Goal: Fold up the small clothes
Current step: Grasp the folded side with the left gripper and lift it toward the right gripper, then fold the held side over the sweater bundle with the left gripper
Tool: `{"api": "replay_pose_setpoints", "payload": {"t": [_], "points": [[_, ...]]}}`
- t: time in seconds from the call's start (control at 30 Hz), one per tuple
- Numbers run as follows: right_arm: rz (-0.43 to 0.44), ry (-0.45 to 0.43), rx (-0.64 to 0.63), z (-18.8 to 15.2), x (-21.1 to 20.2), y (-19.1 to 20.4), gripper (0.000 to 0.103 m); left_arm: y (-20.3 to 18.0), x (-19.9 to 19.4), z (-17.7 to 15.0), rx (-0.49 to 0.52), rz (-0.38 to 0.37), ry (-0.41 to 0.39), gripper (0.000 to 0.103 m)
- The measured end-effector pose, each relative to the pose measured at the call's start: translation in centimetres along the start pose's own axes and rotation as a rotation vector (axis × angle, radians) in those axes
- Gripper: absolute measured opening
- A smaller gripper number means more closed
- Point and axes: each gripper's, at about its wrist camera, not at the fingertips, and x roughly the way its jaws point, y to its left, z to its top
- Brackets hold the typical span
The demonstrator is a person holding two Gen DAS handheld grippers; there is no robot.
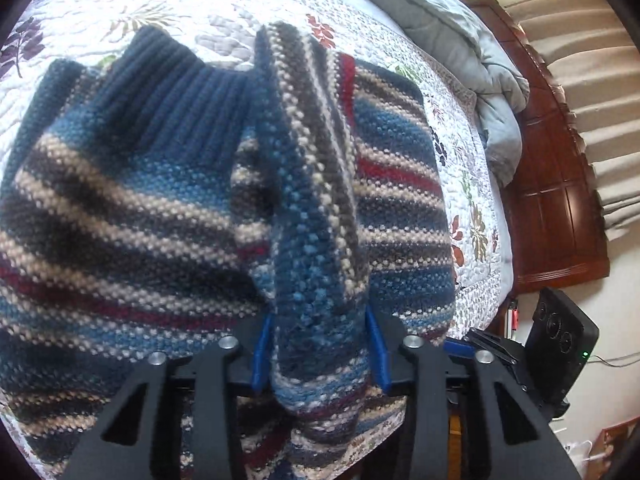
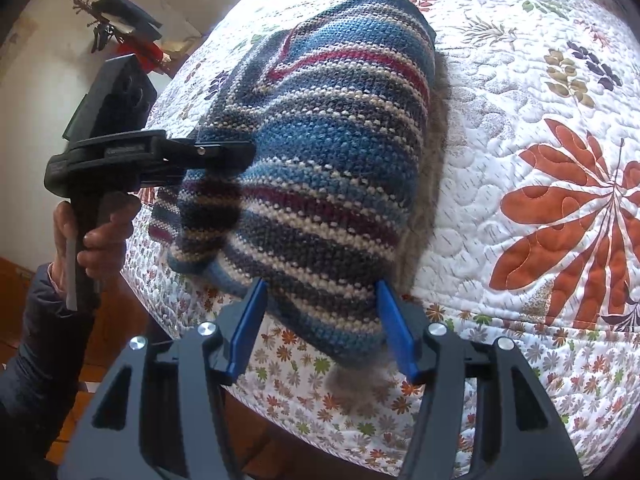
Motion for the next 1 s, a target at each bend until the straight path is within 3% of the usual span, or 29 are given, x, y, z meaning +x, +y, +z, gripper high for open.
{"api": "replay_pose_setpoints", "payload": {"t": [0.2,0.3,0.5,0.73,1.0], "points": [[0.011,-0.019,0.003,0.0,-1.3,0.0,0.057,-1.5,-1.9,-0.5,0.023,0.008,-0.069,0.028],[0.029,-0.050,0.008,0.1,-2.7,0.0,0.057,-2.5,-5.1,-0.4,0.044,-0.025,-0.129,0.027],[0.027,-0.077,-0.013,0.1,-3.9,0.7,0.058,-2.3,-10.8,-0.4,0.059,0.011,-0.220,0.027],[0.036,-0.047,-0.027,0.0,-2.6,1.3,0.058,3.7,-14.7,-0.9,-0.047,0.066,-0.274,0.027],[0.023,-0.011,-0.045,0.7,-0.9,2.6,0.058,11.1,-11.4,-1.6,-0.187,0.112,-0.226,0.027]]}}
